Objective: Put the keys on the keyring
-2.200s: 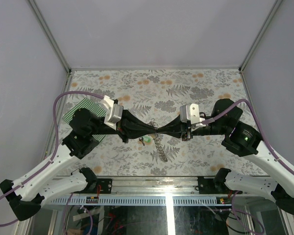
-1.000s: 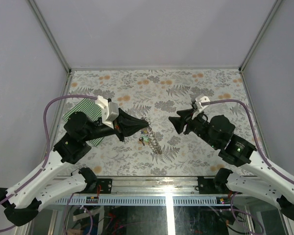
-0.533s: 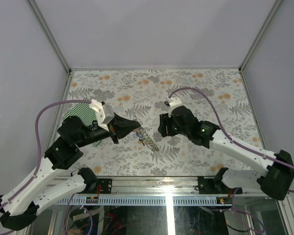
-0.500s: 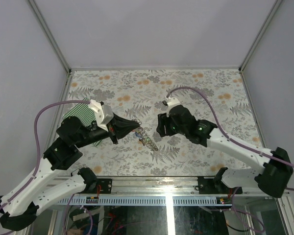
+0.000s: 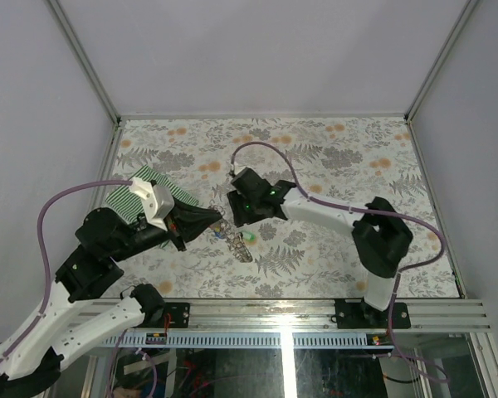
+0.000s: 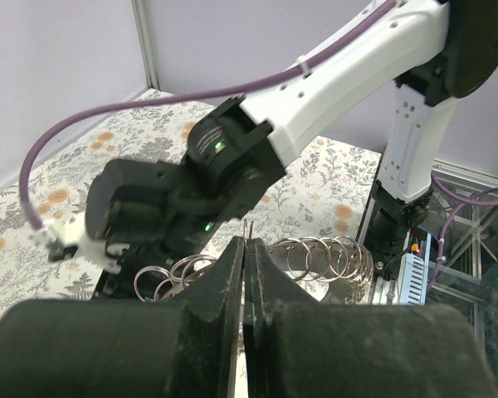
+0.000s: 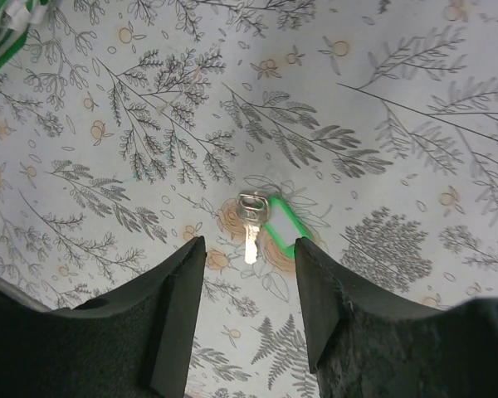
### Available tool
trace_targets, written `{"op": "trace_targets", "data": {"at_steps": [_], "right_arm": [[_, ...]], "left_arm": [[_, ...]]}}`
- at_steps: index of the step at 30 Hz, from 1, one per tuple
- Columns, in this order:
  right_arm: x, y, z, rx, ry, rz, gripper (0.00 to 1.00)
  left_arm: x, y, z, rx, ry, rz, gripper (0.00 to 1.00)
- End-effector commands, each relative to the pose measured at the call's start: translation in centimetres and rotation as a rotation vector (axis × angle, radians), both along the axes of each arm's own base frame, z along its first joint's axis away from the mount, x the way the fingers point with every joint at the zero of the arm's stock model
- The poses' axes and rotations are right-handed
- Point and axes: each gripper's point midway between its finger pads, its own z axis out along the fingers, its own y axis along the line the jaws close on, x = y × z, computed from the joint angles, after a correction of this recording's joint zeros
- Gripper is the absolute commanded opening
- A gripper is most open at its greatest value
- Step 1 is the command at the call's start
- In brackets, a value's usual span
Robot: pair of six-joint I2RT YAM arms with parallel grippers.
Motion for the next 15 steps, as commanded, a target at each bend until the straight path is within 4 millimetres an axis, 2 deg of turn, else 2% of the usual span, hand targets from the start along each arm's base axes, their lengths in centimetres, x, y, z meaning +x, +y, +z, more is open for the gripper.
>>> {"op": "trace_targets", "data": {"at_steps": [1,7,15], "right_arm": [[-0.7,1.7,-1.9,-0.099,0.035,0.001,0.54],[-1.2,2.8,-5.5,-0.196,0.072,0.004,0.53],[-0.1,3.2,-6.4,-0.282,0.004,-0.016,0.53]], "left_arm": [[-1.1,1.3,3.3,-0.071,-0.061,0.009,0.0],[-2.3,2.7,3.7,-0.095,-0.07,0.018,0.0],[-3.3,3.8,4.1,-0.11,-0.081,0.021,0.0]]}}
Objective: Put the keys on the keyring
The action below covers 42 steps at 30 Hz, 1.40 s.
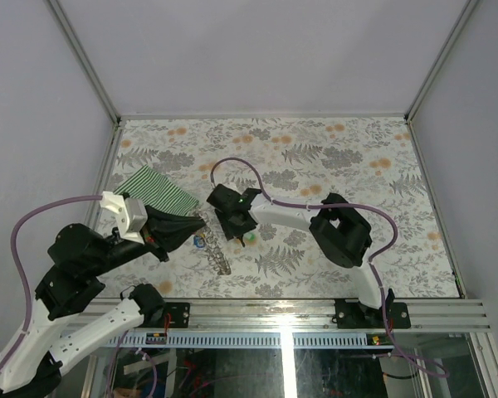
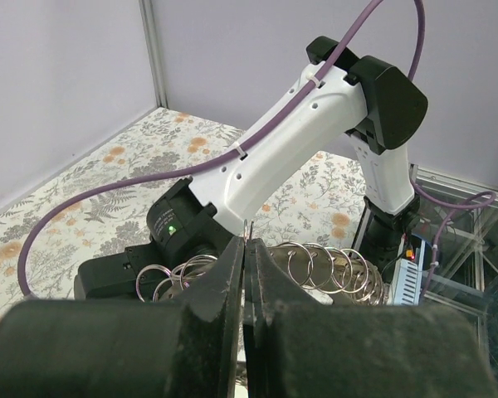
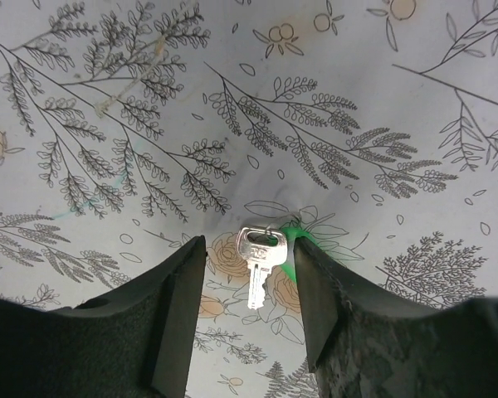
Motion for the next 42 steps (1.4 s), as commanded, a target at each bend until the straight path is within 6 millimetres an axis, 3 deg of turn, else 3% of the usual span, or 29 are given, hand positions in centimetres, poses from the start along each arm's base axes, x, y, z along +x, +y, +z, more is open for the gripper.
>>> {"op": "trace_targets", "data": {"at_steps": [1,8,17,25,31,37,42], "right_arm": [[1.6,0.5,1.0,-0.036,-0.084,-0.032,0.53],[2.3,0.7,1.0,-0.06,-0.105,-0.026,0.5],[1.8,-0.1,-0.7,-0.111,-0.068,-0.014,0.42],[1.7,-0.3,-0.6,-0.112,-0.075,-0.009,0.16],[1.8,-0.1,1.4,-0.058,-0.112,-0.002,0.0],[1.4,0.3,5.1,0.089,-0.178,0.024,0.0],[-0.1,-0.6,8.1,0.234,-0.238,0.073,0.0]], "left_arm": [[-1.0,1.1,2.6,-0.067,-0.047,0.006,0.0],[-1.2,1.6,2.6,-0.079,-0.05,0.02,0.0],[-0.8,1.2,2.3,-0.064,-0.044,0.017,0.0],[-0.7,0.9,2.1,-0.061,-0.039,0.01,0.0],[-0.6,0.9,1.9,-0.058,-0.029,0.014,0.0],[0.0,1.1,0.6,-0.043,-0.013,0.051,0.0],[0.8,1.2,-1.8,-0.008,-0.003,0.084,0.0]]}}
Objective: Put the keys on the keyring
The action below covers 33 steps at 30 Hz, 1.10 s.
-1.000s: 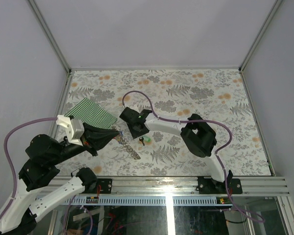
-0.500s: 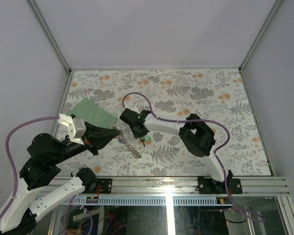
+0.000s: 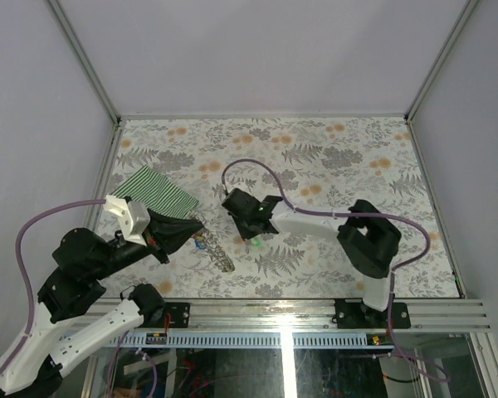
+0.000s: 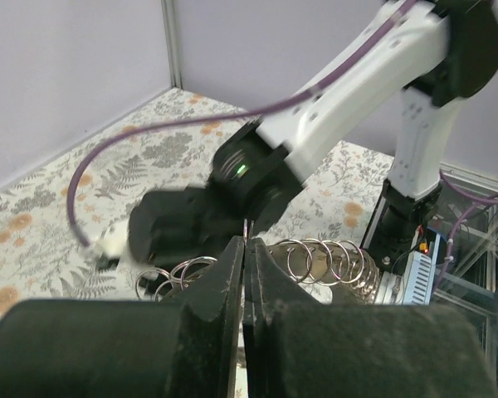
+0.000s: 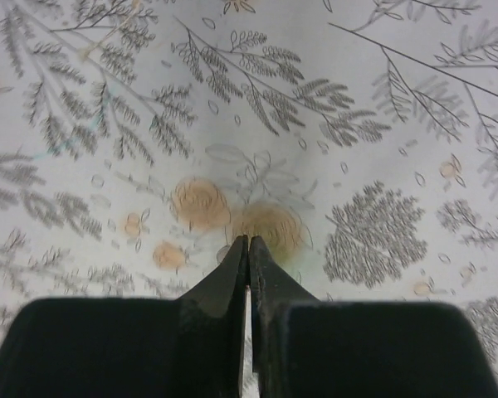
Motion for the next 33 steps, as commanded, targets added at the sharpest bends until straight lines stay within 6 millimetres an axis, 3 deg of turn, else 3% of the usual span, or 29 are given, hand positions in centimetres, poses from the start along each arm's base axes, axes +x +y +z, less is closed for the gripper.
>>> {"op": "trace_targets", "data": {"at_steps": [1,8,17,27,30,33], "right_arm": [[-0.4,1.1,7.2,0.256,-0.146,0.072,0.0],[-4.2,-1.6,12.7,0.59,-0.295,0.172,0.0],[-6.8,-5.9,19.1,0.814,-0.446,0.175,0.0],[-9.1,-8.9,29.8,1.024,-0.556,0.182,0.0],[-10.2,-9.1,30.6,1.049,-0.556,0.23,0.0],[-11.5,-8.9,29.4,1.116,-0.557,0.297,0.0]], "left_arm": [[0.7,0.3,-0.5,-0.024,-0.034,0.04,0.0],[0.2,-0.9,-0.9,-0.072,-0.04,-0.027,0.0],[0.5,-2.3,-1.0,-0.127,-0.038,-0.068,0.0],[0.9,-3.5,3.8,-0.178,-0.009,-0.101,0.0],[0.2,-4.0,2.8,-0.16,-0.008,-0.154,0.0],[-1.1,-3.7,0.4,-0.167,-0.07,-0.201,0.0]]}}
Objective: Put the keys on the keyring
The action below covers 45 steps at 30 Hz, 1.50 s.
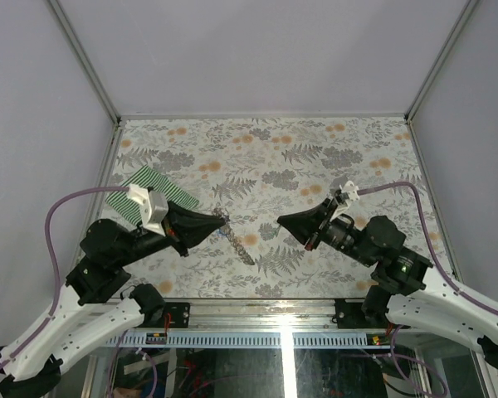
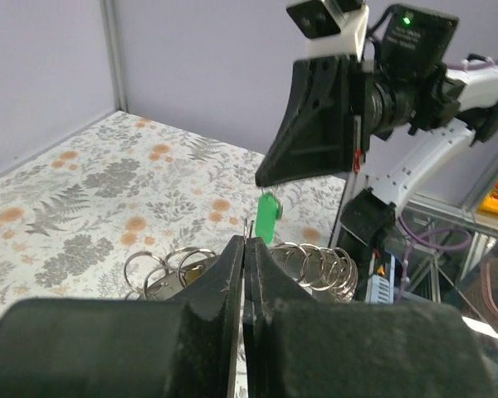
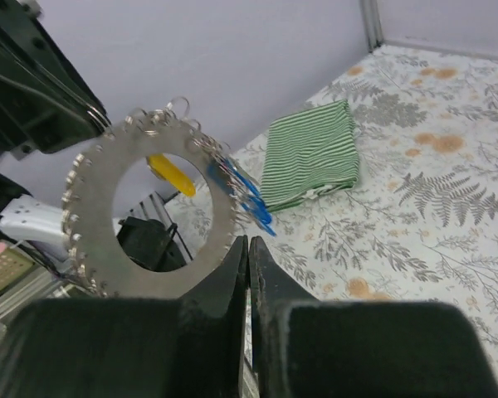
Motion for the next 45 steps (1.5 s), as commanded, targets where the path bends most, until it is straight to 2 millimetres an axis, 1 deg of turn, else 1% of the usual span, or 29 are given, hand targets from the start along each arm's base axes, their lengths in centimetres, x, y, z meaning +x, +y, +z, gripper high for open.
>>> {"op": "trace_targets", "data": {"at_steps": [1,2,3,6,8,11,14,16,17,20,23,27,29,32,36,39,41,45], "right_arm": [[-2.1,0.2,0.1,0.107,-0.045,0.102,0.0],[-2.3,0.1,-0.1,0.129,-0.039,0.104,0.0],[-2.6,0.0,0.1,0.151,-0.038,0.113,0.0],[-3.1,-0.4,0.7,0.189,-0.05,0.128,0.0],[-3.2,-0.4,0.8,0.186,-0.063,0.134,0.0],[-3.4,0.0,1.3,0.174,-0.114,0.161,0.0],[-3.0,0.3,2.5,0.175,-0.182,0.148,0.0],[-2.7,0.7,3.2,0.172,-0.228,0.146,0.0],[-2.6,0.9,4.0,0.176,-0.253,0.152,0.0],[-2.6,2.5,4.9,0.16,-0.298,0.199,0.0],[-2.9,3.8,5.9,0.145,-0.347,0.252,0.0],[-2.7,4.7,7.0,0.127,-0.427,0.271,0.0],[-2.4,5.2,7.1,0.1,-0.458,0.274,0.0],[-2.1,5.7,6.7,0.05,-0.49,0.281,0.0],[-1.5,6.1,5.9,0.006,-0.515,0.277,0.0],[-1.6,6.4,5.6,0.022,-0.525,0.283,0.0],[-2.0,6.5,5.3,0.042,-0.534,0.301,0.0],[-2.0,6.4,5.0,0.08,-0.55,0.291,0.0]], "left_arm": [[-2.4,0.7,-0.1,-0.095,-0.142,-0.073,0.0],[-2.6,1.1,-0.3,-0.113,-0.161,-0.062,0.0],[-2.6,1.3,-0.6,-0.112,-0.167,-0.053,0.0],[-2.8,1.5,-1.4,-0.063,-0.178,-0.057,0.0],[-2.6,1.4,-1.9,-0.043,-0.187,-0.05,0.0],[-2.0,1.0,-2.2,-0.019,-0.191,-0.047,0.0],[-1.3,-0.1,-3.0,0.026,-0.209,-0.068,0.0],[-0.8,-0.8,-3.4,0.047,-0.22,-0.075,0.0],[-0.4,-1.2,-3.5,0.059,-0.223,-0.077,0.0],[0.7,-1.8,-3.6,0.095,-0.257,-0.065,0.0],[1.7,-2.2,-3.1,0.123,-0.303,-0.04,0.0],[2.6,-2.3,-2.8,0.148,-0.349,-0.012,0.0],[3.0,-2.2,-2.9,0.158,-0.357,0.007,0.0],[3.5,-1.7,-3.3,0.166,-0.363,0.043,0.0],[4.1,-0.8,-3.2,0.167,-0.369,0.09,0.0],[4.4,-0.3,-2.9,0.149,-0.351,0.104,0.0],[4.8,0.1,-2.8,0.134,-0.327,0.116,0.0],[4.9,0.4,-2.7,0.104,-0.316,0.128,0.0]]}}
